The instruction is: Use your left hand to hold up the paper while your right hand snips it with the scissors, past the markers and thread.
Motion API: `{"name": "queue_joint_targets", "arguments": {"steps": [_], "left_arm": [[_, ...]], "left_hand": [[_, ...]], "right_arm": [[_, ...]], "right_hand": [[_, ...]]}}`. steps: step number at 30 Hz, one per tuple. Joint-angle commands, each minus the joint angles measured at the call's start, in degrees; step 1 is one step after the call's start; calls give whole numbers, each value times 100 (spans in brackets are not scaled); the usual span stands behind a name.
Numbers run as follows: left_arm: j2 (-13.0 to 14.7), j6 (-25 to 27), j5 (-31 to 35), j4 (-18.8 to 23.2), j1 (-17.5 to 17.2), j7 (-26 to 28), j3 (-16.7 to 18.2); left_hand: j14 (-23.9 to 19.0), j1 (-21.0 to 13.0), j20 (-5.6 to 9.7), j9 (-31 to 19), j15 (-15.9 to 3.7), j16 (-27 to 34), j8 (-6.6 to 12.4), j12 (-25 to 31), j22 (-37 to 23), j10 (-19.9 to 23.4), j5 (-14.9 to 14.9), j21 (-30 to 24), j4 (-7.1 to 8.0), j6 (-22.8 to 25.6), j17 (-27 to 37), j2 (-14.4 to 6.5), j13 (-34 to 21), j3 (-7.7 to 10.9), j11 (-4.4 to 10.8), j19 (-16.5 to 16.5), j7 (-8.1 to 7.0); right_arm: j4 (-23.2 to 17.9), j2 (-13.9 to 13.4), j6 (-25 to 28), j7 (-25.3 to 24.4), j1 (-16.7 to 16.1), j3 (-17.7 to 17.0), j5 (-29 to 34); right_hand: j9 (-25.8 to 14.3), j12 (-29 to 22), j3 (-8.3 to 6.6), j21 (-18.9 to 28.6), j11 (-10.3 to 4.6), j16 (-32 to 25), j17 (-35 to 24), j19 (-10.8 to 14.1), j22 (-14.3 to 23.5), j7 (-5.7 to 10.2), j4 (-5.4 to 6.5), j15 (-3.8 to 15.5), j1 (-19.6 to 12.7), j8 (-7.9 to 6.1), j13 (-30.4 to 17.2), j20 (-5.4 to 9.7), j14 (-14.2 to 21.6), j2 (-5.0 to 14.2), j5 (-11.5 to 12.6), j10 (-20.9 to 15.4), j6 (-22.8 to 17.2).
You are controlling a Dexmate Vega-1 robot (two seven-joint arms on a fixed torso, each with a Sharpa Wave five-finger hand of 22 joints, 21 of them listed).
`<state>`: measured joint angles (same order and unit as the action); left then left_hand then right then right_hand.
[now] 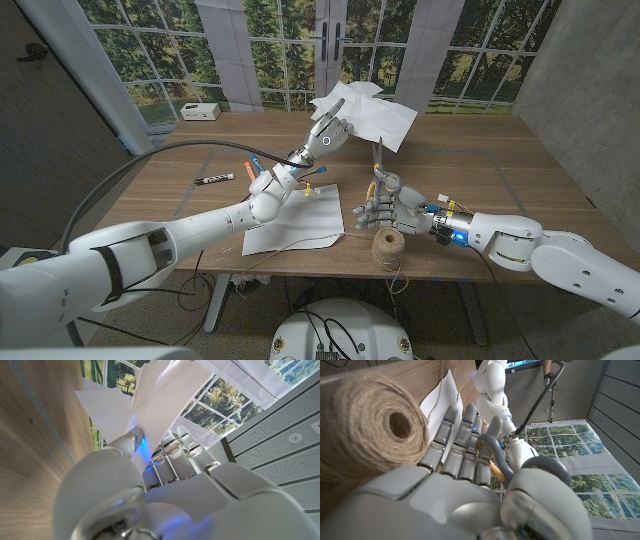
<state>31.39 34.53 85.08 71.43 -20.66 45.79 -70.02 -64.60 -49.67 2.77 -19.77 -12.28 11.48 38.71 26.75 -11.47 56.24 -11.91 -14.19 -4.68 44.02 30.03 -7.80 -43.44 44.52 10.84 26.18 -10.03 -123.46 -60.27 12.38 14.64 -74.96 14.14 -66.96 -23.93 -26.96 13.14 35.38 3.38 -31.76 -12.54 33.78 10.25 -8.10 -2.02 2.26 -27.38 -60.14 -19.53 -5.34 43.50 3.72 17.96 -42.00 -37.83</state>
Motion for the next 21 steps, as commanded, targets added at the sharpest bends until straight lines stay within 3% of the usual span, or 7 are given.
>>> {"name": "queue_joint_targets", "arguments": {"steps": [1,21], "left_arm": [[162,-132,171,252,-139,57,127],[227,-271,277,334,-261,151,317]], "left_hand": [[-37,-197,362,-588,-137,-19,139,588,2,189,-30,18,-35,474,-10,-243,-27,20,139,25,-219],[-35,-185,386,-533,-137,-20,145,595,2,195,-24,21,-44,484,-20,-243,-7,25,137,26,-219]], "right_arm": [[-25,8,59,-95,74,24,-11],[-86,-8,-2,-195,-13,-104,-24]], "right_hand": [[-22,-31,-6,-25,170,11,-10,51,21,-217,-33,219,15,35,-27,-16,-224,39,-24,-320,213],[-44,-30,-10,-68,170,26,-11,80,23,-220,-42,225,24,17,-31,-16,-215,43,-31,-336,204]]}}
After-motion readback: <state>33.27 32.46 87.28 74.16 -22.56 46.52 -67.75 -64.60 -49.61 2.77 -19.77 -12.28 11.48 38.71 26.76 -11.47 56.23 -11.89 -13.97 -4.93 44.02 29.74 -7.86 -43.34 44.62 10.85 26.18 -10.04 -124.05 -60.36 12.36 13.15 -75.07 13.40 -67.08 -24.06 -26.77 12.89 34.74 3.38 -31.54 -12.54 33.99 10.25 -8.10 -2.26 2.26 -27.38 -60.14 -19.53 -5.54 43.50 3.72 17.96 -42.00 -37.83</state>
